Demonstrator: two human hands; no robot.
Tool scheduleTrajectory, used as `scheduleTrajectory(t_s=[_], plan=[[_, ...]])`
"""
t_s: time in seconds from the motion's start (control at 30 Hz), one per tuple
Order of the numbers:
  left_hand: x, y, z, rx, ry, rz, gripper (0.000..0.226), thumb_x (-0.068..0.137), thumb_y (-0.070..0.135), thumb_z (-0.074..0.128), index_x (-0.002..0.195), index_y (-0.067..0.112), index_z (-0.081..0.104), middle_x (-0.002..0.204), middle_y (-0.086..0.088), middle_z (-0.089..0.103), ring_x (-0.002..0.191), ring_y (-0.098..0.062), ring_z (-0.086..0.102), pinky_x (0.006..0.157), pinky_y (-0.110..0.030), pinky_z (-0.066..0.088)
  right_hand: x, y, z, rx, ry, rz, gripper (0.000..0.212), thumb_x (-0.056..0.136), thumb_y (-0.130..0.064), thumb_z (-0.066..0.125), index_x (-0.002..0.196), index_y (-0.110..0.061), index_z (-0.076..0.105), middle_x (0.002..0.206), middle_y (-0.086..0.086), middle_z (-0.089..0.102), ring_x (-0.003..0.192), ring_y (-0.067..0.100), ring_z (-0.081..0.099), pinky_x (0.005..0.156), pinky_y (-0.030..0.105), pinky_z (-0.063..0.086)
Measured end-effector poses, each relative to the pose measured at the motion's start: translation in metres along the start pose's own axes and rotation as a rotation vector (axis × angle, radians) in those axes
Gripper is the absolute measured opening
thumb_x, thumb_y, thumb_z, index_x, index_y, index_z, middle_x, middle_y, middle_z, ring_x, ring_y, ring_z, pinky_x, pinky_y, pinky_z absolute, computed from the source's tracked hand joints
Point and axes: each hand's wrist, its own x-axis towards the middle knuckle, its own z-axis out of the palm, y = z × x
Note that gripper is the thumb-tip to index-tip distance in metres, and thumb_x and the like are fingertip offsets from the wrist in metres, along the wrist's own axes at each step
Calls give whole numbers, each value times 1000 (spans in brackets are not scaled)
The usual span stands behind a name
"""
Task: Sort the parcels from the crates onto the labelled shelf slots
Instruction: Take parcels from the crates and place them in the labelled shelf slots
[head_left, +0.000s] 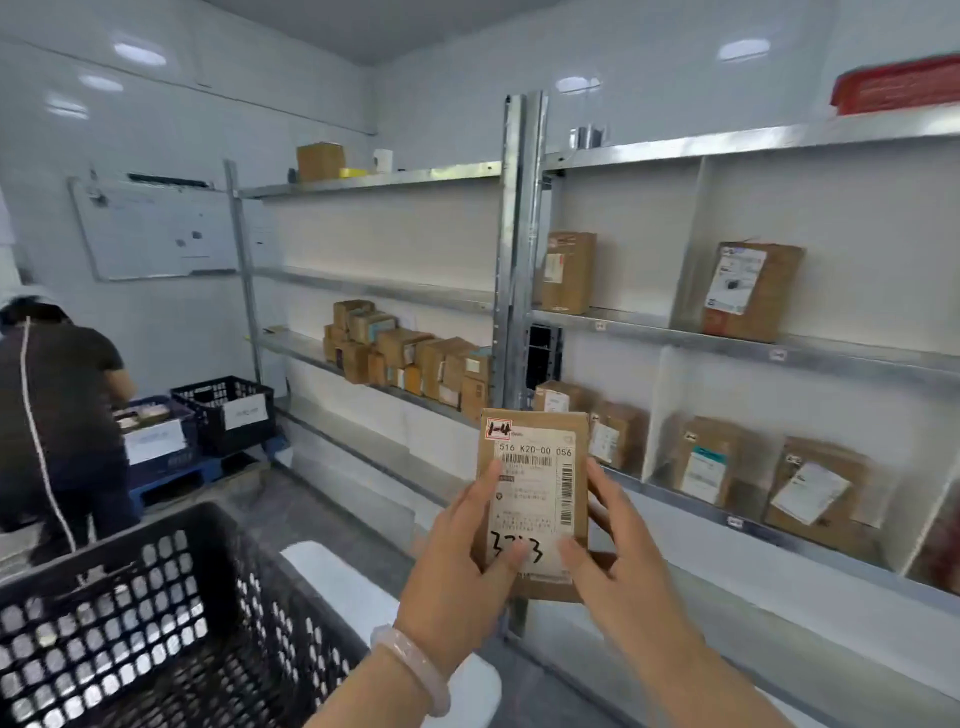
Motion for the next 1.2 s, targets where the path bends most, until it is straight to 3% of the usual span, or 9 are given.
scheduleTrajectory(t_s=[0.13,0.37,0.47,0.63,0.8,0.97,1.07,1.13,1.2], plan=[[37,22,105,-59,-56,129,83,92,18,68,136,72,24,144,21,41,127,9,42,97,-19,50,0,35,-110,-248,68,-3,78,89,-35,64,139,-65,13,142,-38,29,132,-8,31,104,33,43],[84,69,261,-148,-209,269,81,91,27,68,142,67,19,148,19,38,137,-7,38,107,-44,47,-32,79,-263,-876,204,35,78,84,-66,47,140,-64,-8,139,-49,-21,121,-30,-18,107,18,10],[96,91,317,-157,-266,339,81,90,33,68,142,68,16,150,12,37,140,-15,36,106,-47,46,-44,89,-310,-1017,284,109,82,79,-74,40,136,-64,-18,134,-47,-29,128,-21,-10,105,17,-2],[110,135,408,-275,-393,441,77,89,38,65,142,67,17,145,12,39,134,-8,40,101,-37,52,-71,100,-382,-1107,417,212,78,75,-79,28,135,-64,-20,145,-36,-14,143,2,3,109,20,-2],[120,178,489,-394,-489,550,72,86,47,57,144,63,18,145,12,41,131,3,39,102,-23,48,-85,108,-445,-1211,486,322,78,78,-77,30,136,-62,-20,146,-34,-14,143,2,2,113,21,-1],[136,217,571,-501,-560,616,77,91,31,65,144,62,18,149,14,36,138,-9,36,101,-35,51,-80,119,-503,-1329,587,391,74,83,-71,35,138,-62,-13,145,-37,-16,129,-20,-21,104,13,-13],[143,233,615,-538,-584,655,83,93,25,66,142,66,14,149,14,33,136,-3,32,104,-34,49,-74,131,-531,-1345,681,404,75,86,-59,52,145,-51,7,150,-27,9,133,-15,-4,111,19,1],[151,245,642,-534,-619,659,84,93,27,66,141,69,11,150,12,32,137,-8,33,105,-38,48,-73,140,-550,-1365,702,424,73,85,-64,45,146,-50,7,150,-25,9,133,-14,-3,113,23,5],[161,258,668,-559,-626,696,88,92,26,67,137,74,8,148,13,34,134,-5,35,106,-31,46,-72,149,-571,-1408,705,455,75,85,-68,40,147,-51,1,151,-27,2,135,-12,-7,116,24,4]])
